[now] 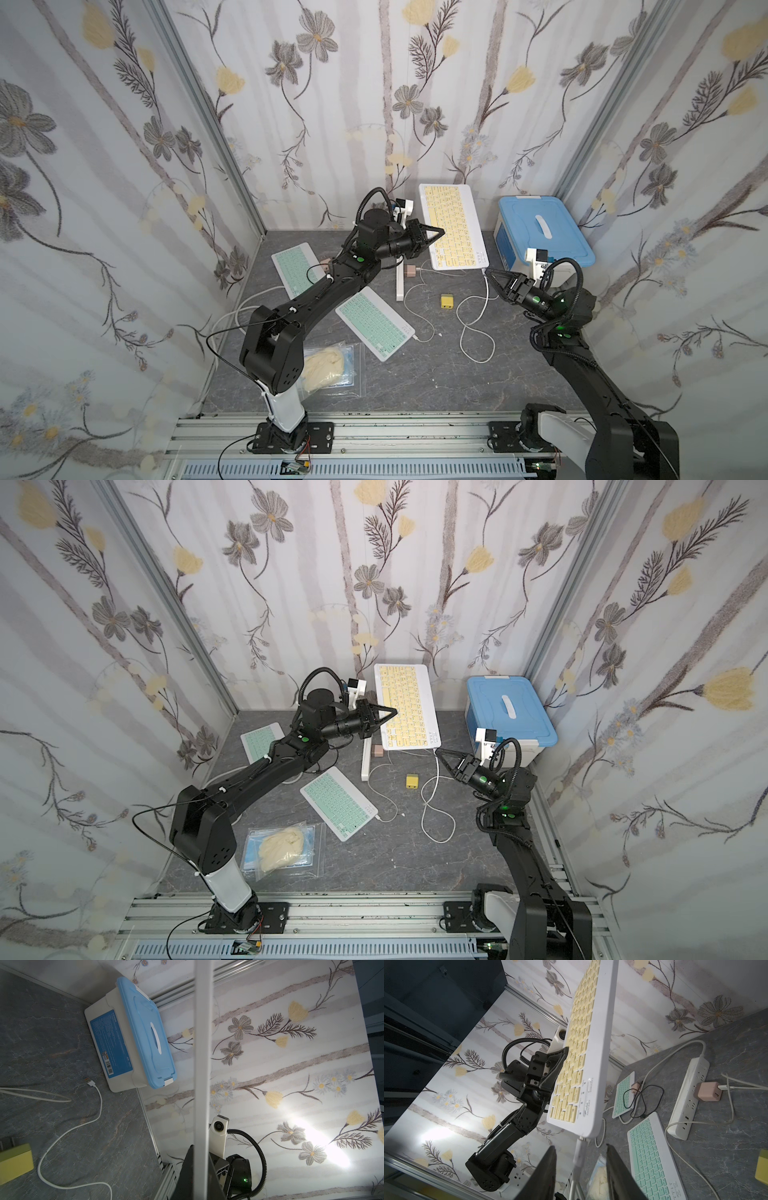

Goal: Unplug the wireless keyboard
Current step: Remove the power cord from the keyboard.

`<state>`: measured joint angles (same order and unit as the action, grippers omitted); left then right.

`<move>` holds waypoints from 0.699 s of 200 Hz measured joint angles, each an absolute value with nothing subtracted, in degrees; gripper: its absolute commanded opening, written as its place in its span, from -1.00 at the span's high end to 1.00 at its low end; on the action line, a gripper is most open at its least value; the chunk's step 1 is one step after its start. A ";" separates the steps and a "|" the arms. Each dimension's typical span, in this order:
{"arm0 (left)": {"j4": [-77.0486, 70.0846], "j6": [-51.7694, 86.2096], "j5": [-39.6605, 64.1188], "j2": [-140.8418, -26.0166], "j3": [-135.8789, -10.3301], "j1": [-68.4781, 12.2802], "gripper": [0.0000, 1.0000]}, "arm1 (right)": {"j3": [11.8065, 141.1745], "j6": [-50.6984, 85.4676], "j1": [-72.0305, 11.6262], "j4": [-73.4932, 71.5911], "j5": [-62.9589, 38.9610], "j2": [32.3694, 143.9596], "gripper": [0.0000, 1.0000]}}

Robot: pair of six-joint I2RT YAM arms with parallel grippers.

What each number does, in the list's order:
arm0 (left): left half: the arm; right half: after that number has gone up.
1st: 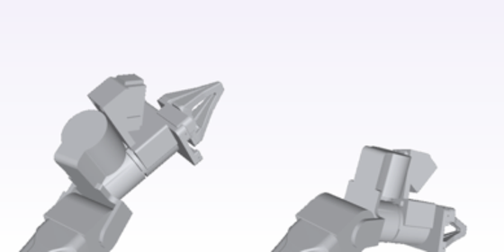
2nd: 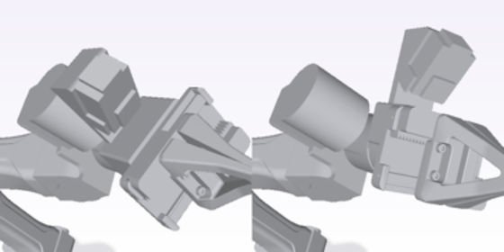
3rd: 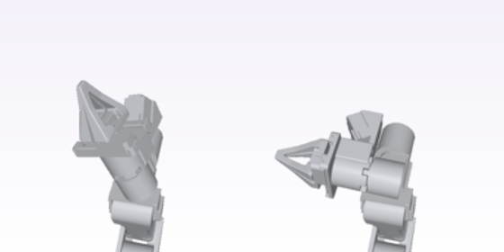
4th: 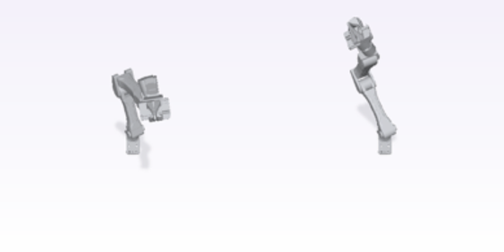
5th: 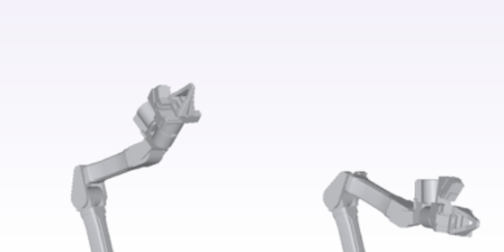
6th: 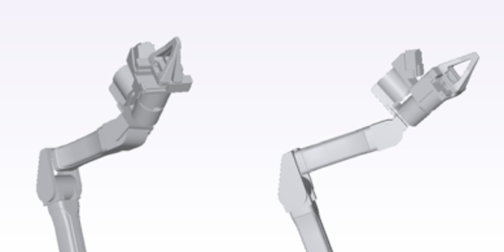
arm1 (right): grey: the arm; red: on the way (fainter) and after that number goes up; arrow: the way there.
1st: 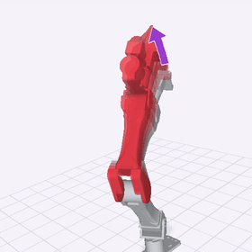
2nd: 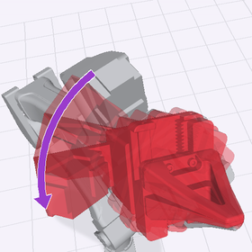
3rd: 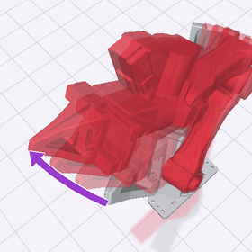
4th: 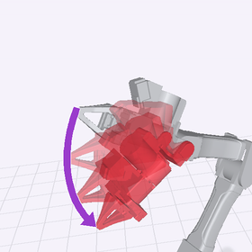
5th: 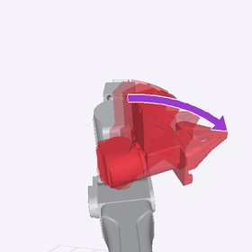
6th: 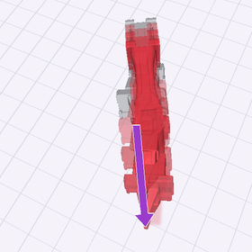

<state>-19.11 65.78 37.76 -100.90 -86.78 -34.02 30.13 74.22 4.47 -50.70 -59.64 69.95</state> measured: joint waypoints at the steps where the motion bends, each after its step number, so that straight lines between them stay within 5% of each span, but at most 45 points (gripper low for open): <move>1: -19.11 65.80 37.74 -100.90 -86.78 -34.02 1.00 | 30.11 74.37 4.43 -50.89 -59.64 70.02 0.33; 140: -18.65 65.78 38.26 -101.32 -87.44 -33.50 1.00 | 29.63 83.11 1.67 -59.42 -58.33 74.63 0.77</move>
